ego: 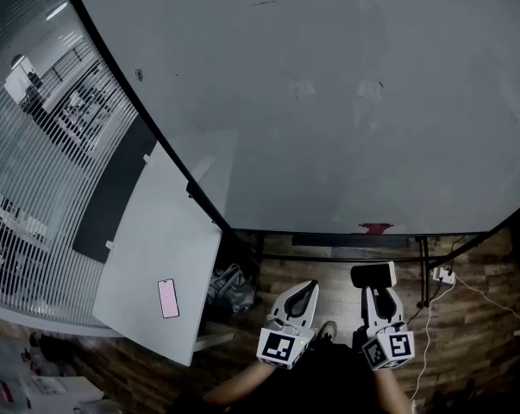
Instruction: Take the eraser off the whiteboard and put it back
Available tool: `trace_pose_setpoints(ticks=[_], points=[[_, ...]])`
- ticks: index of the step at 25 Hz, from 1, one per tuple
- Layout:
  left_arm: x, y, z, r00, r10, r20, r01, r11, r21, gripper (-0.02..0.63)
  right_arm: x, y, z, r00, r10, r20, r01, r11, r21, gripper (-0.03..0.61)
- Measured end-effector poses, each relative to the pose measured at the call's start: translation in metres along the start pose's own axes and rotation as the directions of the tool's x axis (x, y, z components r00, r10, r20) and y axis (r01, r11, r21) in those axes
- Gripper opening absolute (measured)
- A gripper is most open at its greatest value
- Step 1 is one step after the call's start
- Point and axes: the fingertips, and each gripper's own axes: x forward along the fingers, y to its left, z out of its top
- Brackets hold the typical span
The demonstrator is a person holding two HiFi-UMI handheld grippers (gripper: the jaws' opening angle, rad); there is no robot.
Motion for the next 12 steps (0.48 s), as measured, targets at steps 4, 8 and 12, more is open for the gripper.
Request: trace_pose_setpoints(ticks=[4, 8, 12], points=[[-0.0015, -0.0022, -0.0021, 1.000, -0.018, 0.006, 0.018, 1.000, -0.004, 0.006, -0.0019, 0.0000, -0.0003, 1.000, -0.009, 0.002, 0.009, 1.000, 0.005, 0.138], [-0.0019, -0.0016, 0.0024, 1.000, -0.018, 0.017, 0.018, 1.000, 0.019, 0.006, -0.0051, -0.0058, -0.0069, 0.999, -0.039, -0.033, 0.038, 0.998, -0.040, 0.139], [-0.0043, -0.0004, 0.0050, 0.999, -0.006, 0.032, 0.006, 1.000, -0.006, 0.006, -0.0055, -0.0031, -0.0051, 0.999, -0.039, -0.025, 0.038, 0.998, -0.056, 0.140]])
